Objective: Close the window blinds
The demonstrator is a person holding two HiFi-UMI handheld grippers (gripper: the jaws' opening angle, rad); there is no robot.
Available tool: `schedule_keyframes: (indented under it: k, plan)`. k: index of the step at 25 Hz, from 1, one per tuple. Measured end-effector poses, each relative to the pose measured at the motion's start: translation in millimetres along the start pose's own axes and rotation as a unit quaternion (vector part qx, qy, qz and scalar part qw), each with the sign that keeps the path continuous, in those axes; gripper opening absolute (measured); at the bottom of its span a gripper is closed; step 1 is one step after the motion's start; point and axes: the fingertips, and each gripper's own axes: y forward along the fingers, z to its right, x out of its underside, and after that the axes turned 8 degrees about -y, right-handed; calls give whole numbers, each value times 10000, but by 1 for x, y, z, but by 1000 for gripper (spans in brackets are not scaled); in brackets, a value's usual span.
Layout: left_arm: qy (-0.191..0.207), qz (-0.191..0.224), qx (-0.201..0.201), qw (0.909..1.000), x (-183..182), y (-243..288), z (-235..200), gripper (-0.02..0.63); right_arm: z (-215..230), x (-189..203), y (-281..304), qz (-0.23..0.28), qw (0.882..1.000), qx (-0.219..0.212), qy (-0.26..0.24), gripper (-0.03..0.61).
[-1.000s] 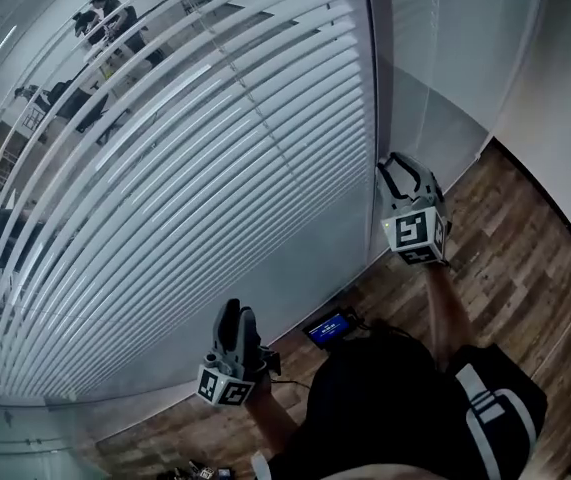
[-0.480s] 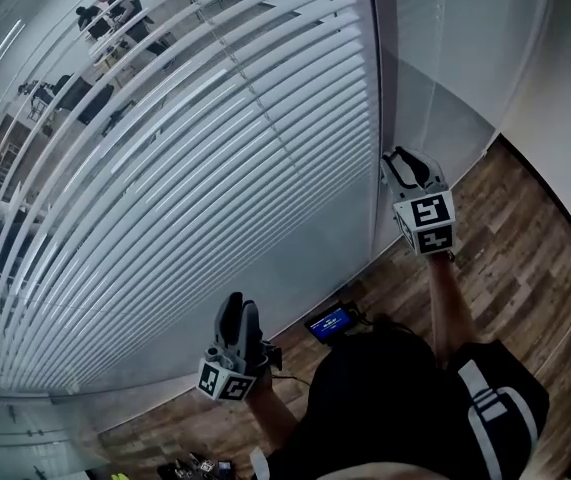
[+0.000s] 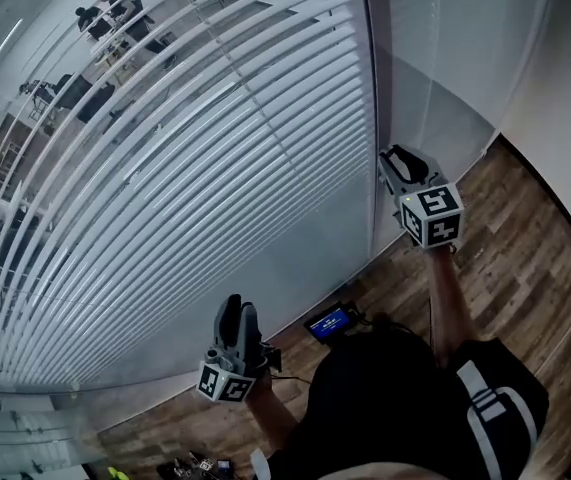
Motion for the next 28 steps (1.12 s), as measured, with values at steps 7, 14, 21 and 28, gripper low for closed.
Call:
schedule_keyframes:
  k: [7,14,21,28]
  plan:
    - [12,8,-57,10000,1,-3,0,138,-7,-6,-3,-62,9753,635,-2116,133]
    - [11,18,-74,10000,2,-7,3,138,-10,-6,-2,-355,9580,755,-2744,132]
    - [12,5,-55,10000,4,-6,5,138,-3,-5,-1,-287,9975,265,-587,129]
    - [4,-7,-47,10000,5,-3,5,138,5,-2,2,-66,9979,-158,630,129]
